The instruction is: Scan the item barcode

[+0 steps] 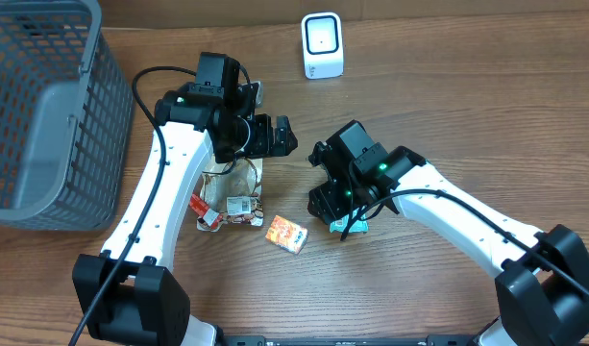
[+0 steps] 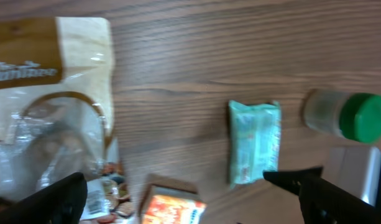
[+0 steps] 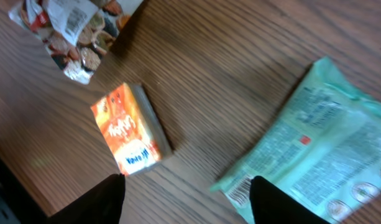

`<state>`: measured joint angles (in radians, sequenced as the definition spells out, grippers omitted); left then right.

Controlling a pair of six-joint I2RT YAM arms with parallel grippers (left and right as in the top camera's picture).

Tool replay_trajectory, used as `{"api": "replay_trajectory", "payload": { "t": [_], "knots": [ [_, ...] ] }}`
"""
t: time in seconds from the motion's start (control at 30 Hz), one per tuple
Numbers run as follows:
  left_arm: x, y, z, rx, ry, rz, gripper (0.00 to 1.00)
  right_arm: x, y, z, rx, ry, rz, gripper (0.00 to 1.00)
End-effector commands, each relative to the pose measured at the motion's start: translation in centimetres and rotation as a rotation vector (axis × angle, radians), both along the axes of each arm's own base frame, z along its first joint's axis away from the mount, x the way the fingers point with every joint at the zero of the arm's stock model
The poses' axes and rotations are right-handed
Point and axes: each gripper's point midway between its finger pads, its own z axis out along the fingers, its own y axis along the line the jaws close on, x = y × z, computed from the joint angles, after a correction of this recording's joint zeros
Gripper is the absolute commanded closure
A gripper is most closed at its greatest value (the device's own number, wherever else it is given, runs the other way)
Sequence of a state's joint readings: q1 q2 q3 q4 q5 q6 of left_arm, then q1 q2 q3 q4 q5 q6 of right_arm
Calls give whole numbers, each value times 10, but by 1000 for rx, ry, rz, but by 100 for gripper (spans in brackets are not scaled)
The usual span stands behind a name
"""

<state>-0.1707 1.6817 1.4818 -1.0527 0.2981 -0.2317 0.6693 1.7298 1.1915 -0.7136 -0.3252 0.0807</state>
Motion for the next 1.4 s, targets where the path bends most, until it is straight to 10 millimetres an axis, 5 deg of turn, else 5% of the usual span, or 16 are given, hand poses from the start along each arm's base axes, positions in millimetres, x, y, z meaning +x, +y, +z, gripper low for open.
{"api": "replay_trajectory", "payload": {
  "t": [0.0,0.47,0.77,1.13,1.37],
  "knots": [
    [5,32,-6,172,-20,56,0,-11,5,-2,49,19,26,40],
    [0,124,-11,257,65,387,0,-9,23,-3,122,-12,59,44],
    [0,124,-11,226,72,398,0,-27,48,-32,64,-37,144,44],
    [0,124,-11,225,73,398,0,-29,51,-31,57,-60,182,51],
    [0,124,-11,225,73,398,0,-22,55,-22,51,-173,328,43]
  ]
}}
